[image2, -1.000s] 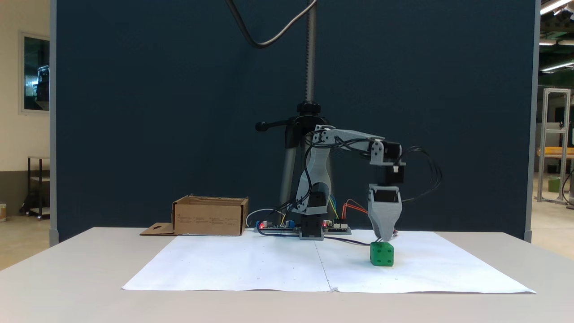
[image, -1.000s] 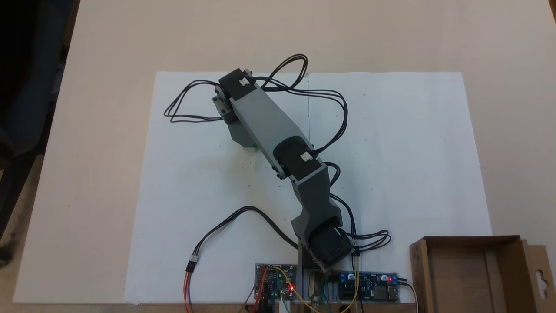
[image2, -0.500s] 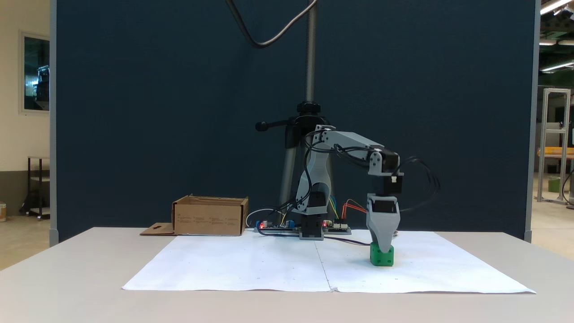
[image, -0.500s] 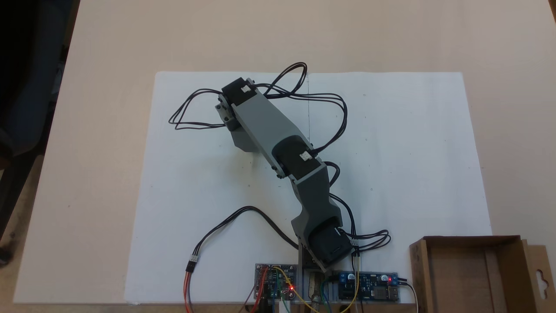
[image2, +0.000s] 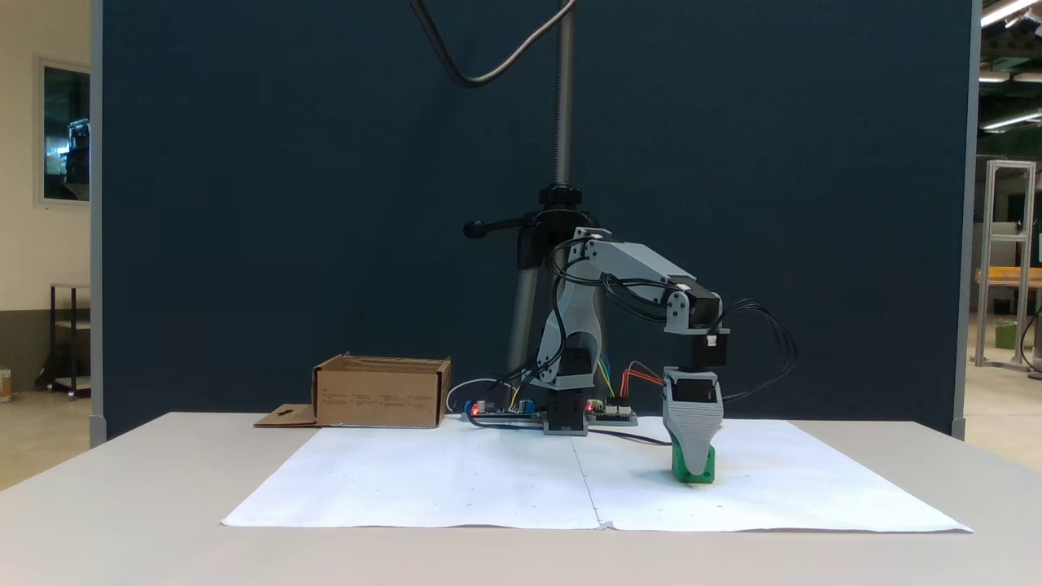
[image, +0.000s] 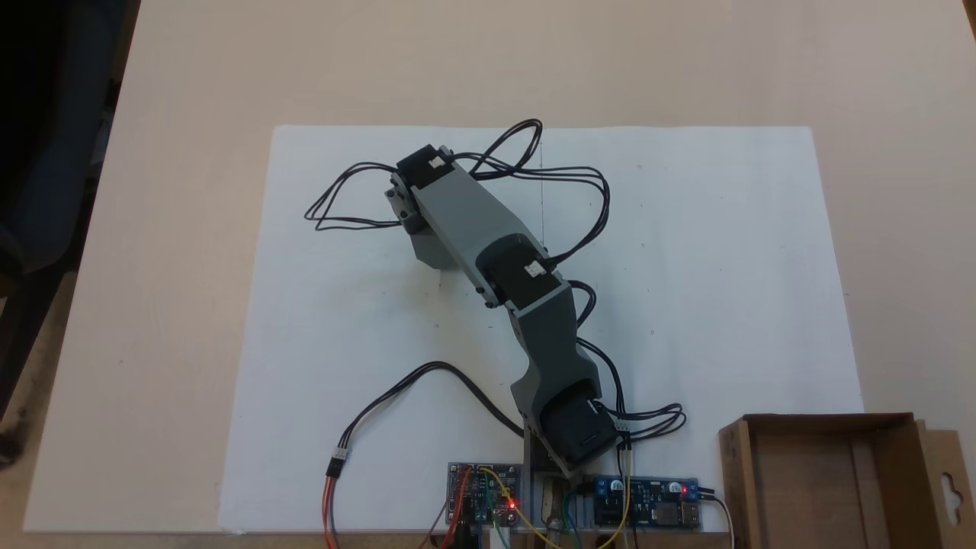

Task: Grasp a green dice and put it in the bin.

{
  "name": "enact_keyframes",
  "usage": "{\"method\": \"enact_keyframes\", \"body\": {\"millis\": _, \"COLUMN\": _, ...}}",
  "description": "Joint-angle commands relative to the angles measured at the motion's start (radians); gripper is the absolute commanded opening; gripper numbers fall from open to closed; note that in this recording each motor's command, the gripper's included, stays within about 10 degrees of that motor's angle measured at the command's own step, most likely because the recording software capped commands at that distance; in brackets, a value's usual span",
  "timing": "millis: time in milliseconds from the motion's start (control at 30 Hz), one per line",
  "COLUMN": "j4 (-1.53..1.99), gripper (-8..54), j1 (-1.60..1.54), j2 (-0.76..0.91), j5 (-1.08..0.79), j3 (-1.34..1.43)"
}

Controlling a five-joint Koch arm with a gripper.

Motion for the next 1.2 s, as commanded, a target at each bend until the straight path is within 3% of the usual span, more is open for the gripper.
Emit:
{"method": "enact_keyframes", "body": {"millis": 0, "j4": 0.014, "gripper": 42.9, "j1": -0.008, "j2": 0.021, "j5": 0.034, "j3": -0.017}}
{"method": "enact_keyframes", "body": {"millis": 267, "j4": 0.012, "gripper": 38.7, "j1": -0.008, "j2": 0.02, "j5": 0.032, "j3": -0.011}}
{"method": "enact_keyframes", "body": {"millis": 400, "j4": 0.012, "gripper": 33.1, "j1": -0.008, "j2": 0.011, "j5": 0.032, "j3": -0.011}}
{"method": "enact_keyframes", "body": {"millis": 733, "j4": -0.028, "gripper": 32.2, "j1": -0.008, "j2": -0.032, "j5": 0.032, "j3": -0.008}}
{"method": "enact_keyframes", "body": {"millis": 900, "j4": -0.058, "gripper": 13.1, "j1": -0.008, "j2": -0.032, "j5": 0.032, "j3": 0.028}}
{"method": "enact_keyframes", "body": {"millis": 1167, "j4": -0.061, "gripper": 11.5, "j1": -0.006, "j2": -0.032, "j5": 0.032, "j3": 0.034}}
